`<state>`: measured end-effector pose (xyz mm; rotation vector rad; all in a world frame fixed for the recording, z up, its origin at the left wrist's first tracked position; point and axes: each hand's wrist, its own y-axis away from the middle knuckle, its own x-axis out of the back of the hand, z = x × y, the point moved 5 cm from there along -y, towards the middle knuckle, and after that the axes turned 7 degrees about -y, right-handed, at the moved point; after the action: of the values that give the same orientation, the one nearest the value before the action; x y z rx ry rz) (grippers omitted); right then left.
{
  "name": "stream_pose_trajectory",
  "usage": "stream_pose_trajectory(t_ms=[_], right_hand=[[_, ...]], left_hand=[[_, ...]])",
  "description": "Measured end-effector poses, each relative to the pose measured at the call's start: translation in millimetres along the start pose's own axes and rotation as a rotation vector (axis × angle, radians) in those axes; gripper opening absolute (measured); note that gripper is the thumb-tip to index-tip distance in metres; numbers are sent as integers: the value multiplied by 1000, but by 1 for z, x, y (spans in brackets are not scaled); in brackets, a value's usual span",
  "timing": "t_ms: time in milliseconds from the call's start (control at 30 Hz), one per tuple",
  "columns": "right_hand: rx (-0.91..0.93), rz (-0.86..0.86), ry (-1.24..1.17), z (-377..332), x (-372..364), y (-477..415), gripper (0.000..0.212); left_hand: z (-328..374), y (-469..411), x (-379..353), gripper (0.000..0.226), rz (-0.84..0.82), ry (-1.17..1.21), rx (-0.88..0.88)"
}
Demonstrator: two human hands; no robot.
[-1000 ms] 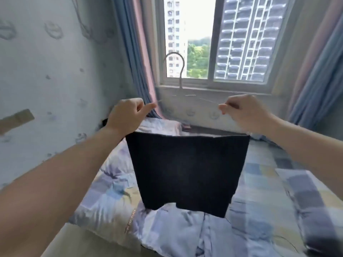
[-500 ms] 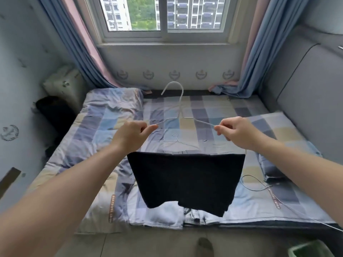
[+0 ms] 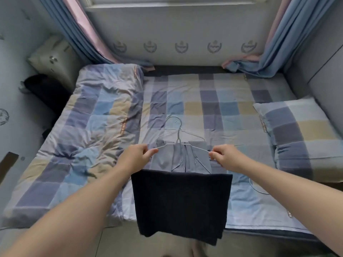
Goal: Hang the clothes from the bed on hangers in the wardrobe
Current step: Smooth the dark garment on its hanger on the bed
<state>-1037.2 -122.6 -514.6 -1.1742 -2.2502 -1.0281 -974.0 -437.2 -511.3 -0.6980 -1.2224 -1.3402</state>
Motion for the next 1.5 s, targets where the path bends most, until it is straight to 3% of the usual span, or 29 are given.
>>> stream_pose_trajectory(t_ms=[133, 433, 700, 867, 967, 1067, 1267, 1500], right_hand=[[-32, 9, 12, 29, 0, -55, 25], [-109, 124, 45, 92, -25, -184, 21], [-178, 169, 364, 165, -76, -320, 25], [-276, 228, 203, 201, -106, -382, 31], [-297, 145, 53, 206, -129, -383, 56], [-284, 82, -3, 201, -149, -358, 65], [-239, -66, 47, 163, -148, -279, 70], [-201, -59, 174, 51, -96, -183, 66]], left_hand=[[4, -45, -31, 52, 13, 43, 100], [-15, -168, -111, 44, 31, 25, 138], [-54, -269, -234, 40, -16, 4, 169], [-56, -331, -280, 21, 46, -4, 148], [-60, -336, -304, 43, -56, -50, 159], [-62, -308, -315, 64, -114, -34, 207], [-42, -234, -283, 70, -215, 6, 138], [-7, -162, -171, 72, -233, 5, 85]])
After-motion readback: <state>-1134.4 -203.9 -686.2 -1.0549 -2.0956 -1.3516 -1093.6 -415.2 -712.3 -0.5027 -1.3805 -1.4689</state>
